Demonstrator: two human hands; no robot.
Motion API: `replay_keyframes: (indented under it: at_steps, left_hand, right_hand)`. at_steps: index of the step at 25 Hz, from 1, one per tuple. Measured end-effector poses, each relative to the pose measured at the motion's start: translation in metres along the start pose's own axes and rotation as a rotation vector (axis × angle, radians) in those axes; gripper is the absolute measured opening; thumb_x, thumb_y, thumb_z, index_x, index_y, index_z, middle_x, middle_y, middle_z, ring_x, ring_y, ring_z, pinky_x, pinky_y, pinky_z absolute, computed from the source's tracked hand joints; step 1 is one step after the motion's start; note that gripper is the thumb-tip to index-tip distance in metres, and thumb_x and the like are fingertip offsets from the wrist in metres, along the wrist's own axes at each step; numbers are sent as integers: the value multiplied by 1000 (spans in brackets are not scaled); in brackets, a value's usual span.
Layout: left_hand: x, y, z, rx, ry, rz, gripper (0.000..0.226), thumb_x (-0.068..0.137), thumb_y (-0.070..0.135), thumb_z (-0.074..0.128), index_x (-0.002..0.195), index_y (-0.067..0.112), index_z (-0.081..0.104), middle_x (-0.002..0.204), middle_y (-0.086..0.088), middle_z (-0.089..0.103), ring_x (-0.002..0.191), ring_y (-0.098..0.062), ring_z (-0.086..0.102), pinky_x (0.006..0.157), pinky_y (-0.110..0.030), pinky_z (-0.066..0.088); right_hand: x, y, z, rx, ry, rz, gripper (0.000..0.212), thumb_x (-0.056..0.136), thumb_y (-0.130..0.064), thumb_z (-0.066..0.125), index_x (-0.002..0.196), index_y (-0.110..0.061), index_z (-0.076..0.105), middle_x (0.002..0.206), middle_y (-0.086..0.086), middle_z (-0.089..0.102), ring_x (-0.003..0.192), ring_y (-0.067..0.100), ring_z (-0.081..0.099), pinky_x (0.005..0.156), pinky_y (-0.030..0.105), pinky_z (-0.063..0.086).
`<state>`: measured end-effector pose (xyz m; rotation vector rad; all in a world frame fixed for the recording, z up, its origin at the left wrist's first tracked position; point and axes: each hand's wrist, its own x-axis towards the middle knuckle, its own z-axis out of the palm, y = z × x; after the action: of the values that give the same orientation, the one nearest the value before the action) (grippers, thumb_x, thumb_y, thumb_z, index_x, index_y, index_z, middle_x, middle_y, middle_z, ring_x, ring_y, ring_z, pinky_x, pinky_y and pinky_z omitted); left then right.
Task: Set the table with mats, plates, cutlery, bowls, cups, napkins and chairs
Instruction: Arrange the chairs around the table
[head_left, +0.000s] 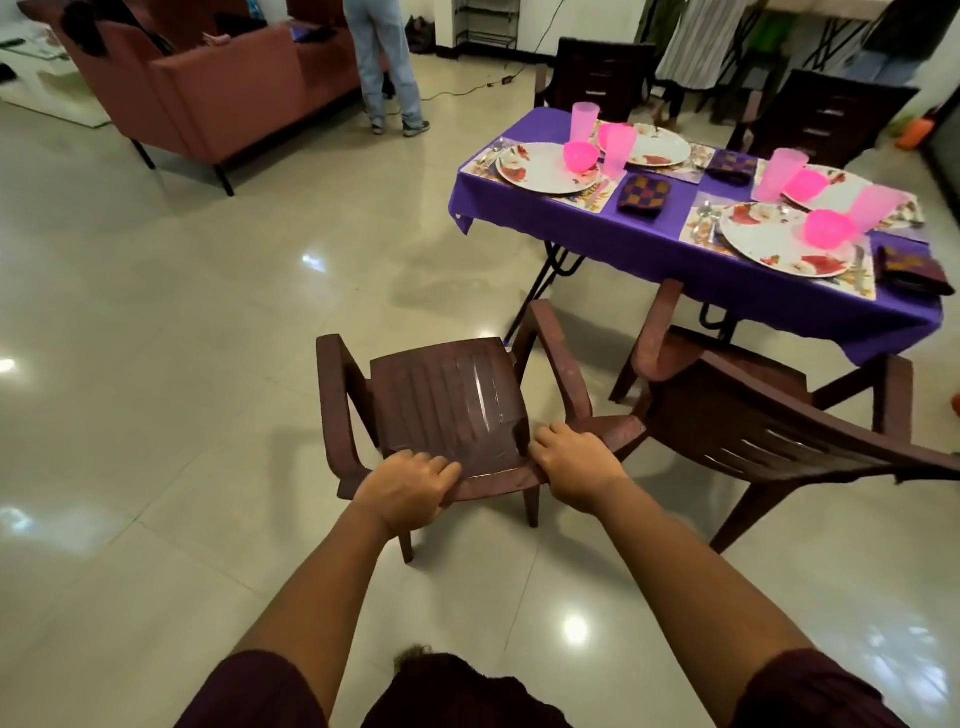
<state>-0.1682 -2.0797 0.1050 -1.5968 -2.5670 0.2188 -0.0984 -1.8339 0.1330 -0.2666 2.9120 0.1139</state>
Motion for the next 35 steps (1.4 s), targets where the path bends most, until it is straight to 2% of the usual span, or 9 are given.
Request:
replay_keyframes:
  at_steps: [5,8,12,15,19,22,24,27,35]
  left_hand:
    - [0,-53,4,61,-5,95,25,84,26,67,106,16,64,88,-6,70,67,-25,67,58,-32,52]
    - [8,-90,11,85,22,151,30,72,21,80,98,16,67,77,-6,68,60,-24,66,53,-31,51]
    - [37,-136,24,-17,42,47,39,57,11,89,86,16,64,63,-2,63,50,-23,61,46,-29,48]
    - [61,-154,25,11,78,96,32,57,6,86,80,16,66,65,-4,66,57,-26,65,70,-42,57]
    - [96,-197,34,95,179,96,23,63,3,79,80,14,70,64,-4,66,59,-26,64,96,-59,46]
    - [124,-233,47,74,150,143,27,59,-2,79,80,12,70,59,-5,64,52,-26,63,89,-53,53]
    - [148,-249,50,32,86,181,32,55,-1,84,79,12,68,57,-4,63,48,-24,61,66,-39,60]
    - [196,-271,45,-30,61,194,30,55,3,86,73,14,65,55,-2,61,44,-23,58,44,-27,49]
    - [252,-306,67,-34,64,192,18,72,11,79,87,16,69,73,-4,69,64,-26,67,70,-38,57]
  right_hand:
    - [19,-32,-8,-78,-48,-2,36,95,-10,42,130,-8,49,127,11,49,113,29,47,77,38,53]
    - [36,-48,-14,-61,-21,69,34,96,-12,42,128,-9,50,125,11,50,112,29,48,74,35,47]
    - [68,-48,-23,-13,14,225,32,94,-13,47,126,-12,49,125,8,48,113,28,46,71,34,43]
    - [85,-37,-24,76,-29,367,37,93,-19,51,129,-16,45,127,6,49,109,30,52,75,38,48]
    - [125,-25,-31,64,-34,389,33,95,-19,46,128,-16,44,123,7,53,97,33,63,68,38,45]
    - [160,-14,-36,22,-53,317,37,95,-13,41,131,-13,43,124,10,53,95,34,65,65,36,39]
    - [176,1,-38,6,-50,329,38,95,-12,40,132,-14,42,125,9,53,92,33,65,65,36,42]
    - [206,37,-48,-18,-41,362,37,94,-13,39,130,-14,43,123,8,54,91,33,66,64,35,41]
    - [250,88,-62,40,-81,244,34,92,-27,46,125,-20,47,118,5,55,95,30,63,63,34,39]
